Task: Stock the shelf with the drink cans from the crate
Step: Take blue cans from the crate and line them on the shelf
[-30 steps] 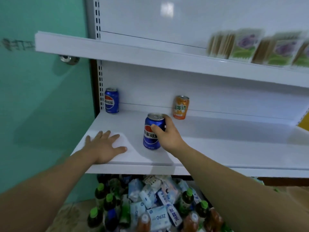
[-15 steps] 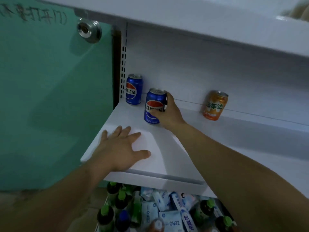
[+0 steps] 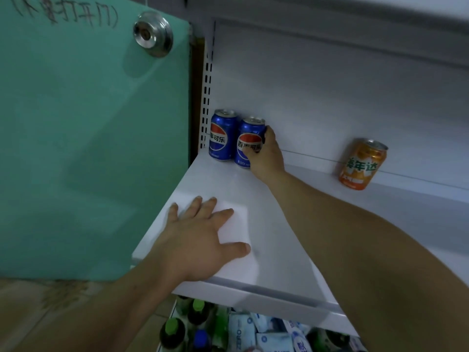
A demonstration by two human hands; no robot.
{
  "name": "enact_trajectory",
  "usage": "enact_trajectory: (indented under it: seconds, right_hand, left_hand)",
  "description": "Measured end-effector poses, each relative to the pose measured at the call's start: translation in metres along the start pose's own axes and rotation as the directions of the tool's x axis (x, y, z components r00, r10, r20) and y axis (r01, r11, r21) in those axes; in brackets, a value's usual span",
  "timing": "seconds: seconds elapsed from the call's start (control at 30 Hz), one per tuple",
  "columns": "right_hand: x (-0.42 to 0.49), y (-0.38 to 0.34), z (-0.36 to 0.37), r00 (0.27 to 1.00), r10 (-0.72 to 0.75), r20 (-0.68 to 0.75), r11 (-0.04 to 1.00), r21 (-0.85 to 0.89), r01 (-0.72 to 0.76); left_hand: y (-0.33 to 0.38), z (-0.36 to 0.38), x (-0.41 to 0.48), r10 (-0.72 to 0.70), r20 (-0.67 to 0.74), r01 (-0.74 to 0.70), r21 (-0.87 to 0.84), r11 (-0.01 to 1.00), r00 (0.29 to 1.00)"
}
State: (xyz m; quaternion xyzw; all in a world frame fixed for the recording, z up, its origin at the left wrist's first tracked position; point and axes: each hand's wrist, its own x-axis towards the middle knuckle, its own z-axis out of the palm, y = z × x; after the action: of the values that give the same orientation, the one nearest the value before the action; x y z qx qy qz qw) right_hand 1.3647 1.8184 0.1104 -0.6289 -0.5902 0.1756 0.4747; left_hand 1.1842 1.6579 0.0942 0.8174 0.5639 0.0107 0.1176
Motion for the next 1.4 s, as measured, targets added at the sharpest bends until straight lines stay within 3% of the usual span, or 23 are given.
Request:
enact_trajectory:
  seconds: [0.23, 0.4, 0.53, 0.73, 0.87, 1.03, 1.17, 1.4]
  right_hand:
    - [0.008, 0.002, 0.009, 0.999, 0.007, -0.034, 0.999, -0.042, -0.009]
    - [-0.008, -0.003, -0.01, 0.989, 0.121, 0.081, 0.978, -0.178, -0.105]
    - [-0.039, -0.011, -0.065, 0.965, 0.186, 0.185, 0.907, -0.41, -0.096]
    - [-0.118, -0.027, -0.174, 0.944, 0.291, 0.158, 0.772, -0.622, -0.134]
    - [-0.184, -0.028, -0.245, 0.933, 0.351, 0.08, 0.723, -0.656, -0.216]
    - [-0.273, -0.026, -0.341, 0.909, 0.411, -0.069, 0.64, -0.688, -0.341]
    - [-0.354, -0.017, -0.407, 0.876, 0.436, -0.204, 0.544, -0.716, -0.437]
    - [-0.5, 0.015, -0.486, 0.69, 0.591, -0.416, 0.37, -0.62, -0.691]
  left_hand:
    - [-0.002, 0.001, 0.003, 0.001, 0.007, -0.001, 0.002, 1.0, 1.0]
    - [-0.002, 0.0, 0.006, -0.008, 0.018, 0.008, 0.006, 1.0, 1.0]
    - [-0.002, -0.004, 0.007, -0.017, 0.037, 0.017, 0.002, 1.0, 0.999]
    - [0.015, -0.023, -0.002, -0.009, 0.116, 0.01, -0.012, 1.0, 0.993]
    - [0.09, -0.028, -0.019, 0.18, 0.137, -0.158, -0.156, 0.975, 0.974]
    - [0.216, 0.002, -0.07, 0.47, 0.131, -0.44, -0.202, 0.875, 0.873]
    - [0.296, 0.038, -0.112, 0.636, 0.191, -0.598, -0.222, 0.77, 0.748]
    - [0.413, 0.111, -0.177, 0.78, 0.364, -0.787, -0.169, 0.593, 0.509]
